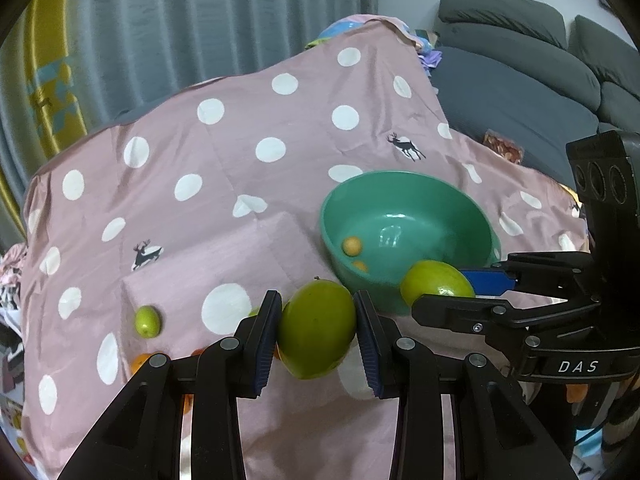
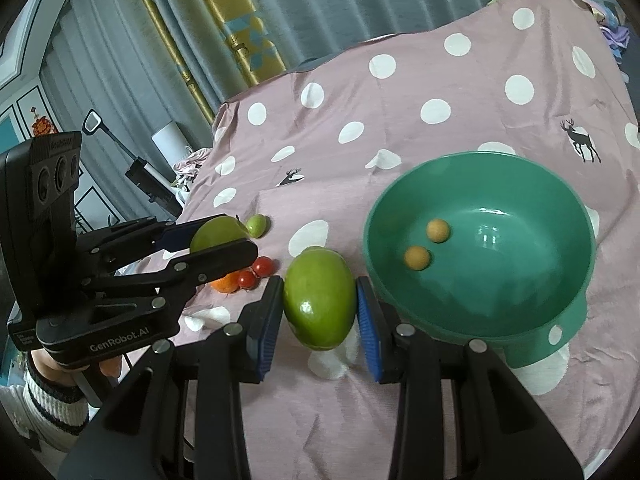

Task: Organize fruits
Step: 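Lower the left tool's green fruit into the bowl while the right tool lowers its own, then open the left tool in the bowl while the right tool releases its green fruit, then withdraw both open tools from the bowl back over the fruit cluster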

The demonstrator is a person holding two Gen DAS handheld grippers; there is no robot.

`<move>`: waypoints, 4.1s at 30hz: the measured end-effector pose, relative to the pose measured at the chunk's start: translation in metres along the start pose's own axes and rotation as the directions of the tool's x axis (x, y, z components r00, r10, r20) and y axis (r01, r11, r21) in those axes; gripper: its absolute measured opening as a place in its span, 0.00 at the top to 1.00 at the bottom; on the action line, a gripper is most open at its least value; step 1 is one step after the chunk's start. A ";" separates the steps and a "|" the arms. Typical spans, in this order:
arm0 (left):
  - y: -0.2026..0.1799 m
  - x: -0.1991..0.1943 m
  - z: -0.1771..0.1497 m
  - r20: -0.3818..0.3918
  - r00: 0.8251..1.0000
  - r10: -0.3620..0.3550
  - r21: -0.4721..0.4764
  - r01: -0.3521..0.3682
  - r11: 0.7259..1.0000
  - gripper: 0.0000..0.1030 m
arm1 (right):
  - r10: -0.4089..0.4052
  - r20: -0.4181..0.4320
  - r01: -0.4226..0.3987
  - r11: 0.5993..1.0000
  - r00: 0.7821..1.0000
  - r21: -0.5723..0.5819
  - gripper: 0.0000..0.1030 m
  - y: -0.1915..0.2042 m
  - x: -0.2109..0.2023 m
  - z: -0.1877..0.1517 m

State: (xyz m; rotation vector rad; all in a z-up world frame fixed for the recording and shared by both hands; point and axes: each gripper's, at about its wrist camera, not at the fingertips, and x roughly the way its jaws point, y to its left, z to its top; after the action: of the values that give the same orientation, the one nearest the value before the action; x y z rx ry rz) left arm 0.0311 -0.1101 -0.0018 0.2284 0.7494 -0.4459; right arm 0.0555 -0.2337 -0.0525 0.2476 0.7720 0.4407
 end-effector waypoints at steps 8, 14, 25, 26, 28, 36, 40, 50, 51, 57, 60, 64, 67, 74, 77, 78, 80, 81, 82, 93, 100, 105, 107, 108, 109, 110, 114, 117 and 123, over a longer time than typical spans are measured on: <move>-0.009 0.014 0.008 -0.012 1.000 -0.015 0.023 0.015 1.000 0.63 | -0.020 0.005 0.020 0.999 1.000 0.035 0.64 -0.016 -0.001 -0.001; -0.013 0.026 0.015 -0.017 1.000 -0.024 0.037 0.025 0.999 0.63 | -0.039 0.014 0.038 0.997 0.999 0.060 0.64 -0.028 -0.002 -0.001; -0.026 0.047 0.030 -0.024 0.999 -0.047 0.080 0.049 0.996 0.63 | -0.075 0.029 0.072 0.992 0.997 0.103 0.64 -0.051 -0.002 0.002; -0.027 0.048 0.031 -0.025 0.998 -0.050 0.083 0.052 0.995 0.63 | -0.077 0.029 0.074 0.992 0.997 0.104 0.64 -0.053 -0.002 0.002; -0.029 0.053 0.033 -0.027 0.998 -0.055 0.089 0.057 0.994 0.63 | -0.084 0.029 0.080 0.991 0.996 0.108 0.64 -0.055 -0.002 0.002; -0.035 0.068 0.043 -0.031 0.998 -0.063 0.110 0.066 0.992 0.63 | -0.117 0.032 0.112 0.986 0.993 0.122 0.64 -0.070 -0.003 0.006; -0.034 0.078 0.048 -0.041 0.997 -0.066 0.110 0.071 0.991 0.63 | -0.134 0.031 0.129 0.983 0.990 0.130 0.64 -0.078 -0.003 0.006; -0.042 0.102 0.051 -0.069 0.993 -0.096 0.126 0.104 0.987 0.63 | -0.177 0.006 0.174 0.976 0.984 0.132 0.64 -0.089 0.003 0.005; -0.043 0.105 0.051 -0.075 0.992 -0.098 0.127 0.107 0.986 0.63 | -0.182 0.004 0.180 0.975 0.983 0.128 0.64 -0.089 0.003 0.005; -0.044 0.114 0.047 -0.096 0.991 -0.098 0.126 0.110 0.986 0.63 | -0.225 -0.006 0.224 0.971 0.974 0.085 0.64 -0.087 0.007 0.007; -0.043 0.113 0.046 -0.094 0.991 -0.092 0.125 0.104 0.987 0.63 | -0.234 -0.011 0.234 0.969 0.972 0.073 0.64 -0.087 0.008 0.007; -0.043 0.112 0.045 -0.095 0.992 -0.086 0.125 0.098 0.987 0.63 | -0.231 -0.007 0.231 0.970 0.973 0.077 0.64 -0.087 0.006 0.007; -0.043 0.111 0.044 -0.099 0.992 -0.080 0.127 0.093 0.988 0.63 | -0.233 -0.003 0.233 0.969 0.972 0.079 0.63 -0.086 0.005 0.007; -0.038 0.090 0.043 -0.061 0.996 -0.064 0.109 0.071 0.991 0.34 | -0.221 0.019 0.218 0.971 0.975 0.101 0.61 -0.076 -0.006 0.007; -0.031 0.075 0.040 -0.041 0.998 -0.048 0.088 0.052 0.995 0.28 | -0.214 0.030 0.210 0.972 0.976 0.105 0.53 -0.068 -0.013 0.005; -0.029 0.072 0.039 -0.038 0.998 -0.043 0.081 0.046 0.996 0.23 | -0.210 0.034 0.205 0.973 0.977 0.108 0.50 -0.066 -0.015 0.004; -0.024 0.063 0.036 -0.032 0.999 -0.029 0.064 0.031 0.997 0.19 | -0.197 0.043 0.191 0.975 0.979 0.116 0.46 -0.061 -0.020 0.003; -0.021 0.059 0.034 -0.030 0.999 -0.021 0.055 0.023 0.998 0.17 | -0.192 0.046 0.185 0.975 0.980 0.122 0.44 -0.059 -0.022 0.002; -0.018 0.055 0.032 -0.027 1.000 -0.013 0.045 0.014 0.999 0.17 | -0.186 0.047 0.179 0.976 0.981 0.128 0.38 -0.056 -0.024 0.001; 0.048 0.015 -0.044 -0.097 0.994 0.046 -0.189 -0.063 0.980 0.06 | -0.118 -0.021 0.120 0.988 0.993 0.094 0.24 -0.014 -0.027 -0.017; 0.105 -0.022 -0.102 -0.140 0.984 0.114 -0.383 -0.160 0.910 0.05 | -0.083 -0.060 0.085 0.996 0.995 0.035 0.23 0.013 -0.014 -0.023; 0.111 -0.036 -0.131 -0.176 0.977 0.123 -0.404 -0.185 0.896 0.05 | -0.068 -0.118 0.067 0.998 0.991 -0.009 0.23 0.031 0.003 -0.026; 0.110 -0.036 -0.136 -0.183 0.976 0.117 -0.400 -0.183 0.898 0.05 | -0.068 -0.129 0.064 0.997 0.989 -0.042 0.23 0.041 0.007 -0.027; 0.110 -0.035 -0.138 -0.186 0.976 0.112 -0.401 -0.179 0.898 0.05 | -0.069 -0.133 0.063 0.997 0.989 -0.050 0.23 0.044 0.009 -0.027; 0.110 -0.035 -0.140 -0.185 0.977 0.105 -0.402 -0.173 0.899 0.05 | -0.069 -0.138 0.061 0.996 0.988 -0.059 0.23 0.048 0.011 -0.027; 0.110 -0.035 -0.141 -0.183 0.978 0.096 -0.403 -0.164 0.900 0.05 | -0.069 -0.143 0.061 0.996 0.987 -0.064 0.23 0.050 0.013 -0.028; 0.107 -0.035 -0.139 -0.159 0.986 0.058 -0.400 -0.118 0.909 0.05 | -0.073 -0.161 0.061 0.995 0.984 -0.074 0.23 0.056 0.020 -0.030; 0.106 -0.036 -0.137 -0.138 0.990 0.036 -0.400 -0.089 0.912 0.05 | -0.080 -0.175 0.068 0.995 0.981 -0.073 0.23 0.057 0.026 -0.031; 0.105 -0.035 -0.133 -0.103 0.995 -0.018 -0.410 -0.026 0.912 0.05 | -0.081 -0.200 0.068 0.995 0.976 -0.074 0.23 0.059 0.036 -0.033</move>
State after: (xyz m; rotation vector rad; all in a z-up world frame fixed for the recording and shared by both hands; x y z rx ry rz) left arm -0.0233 0.0406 -0.0680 -0.1447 0.9275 -0.2633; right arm 0.0374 -0.1627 -0.0757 0.1119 0.9614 0.4240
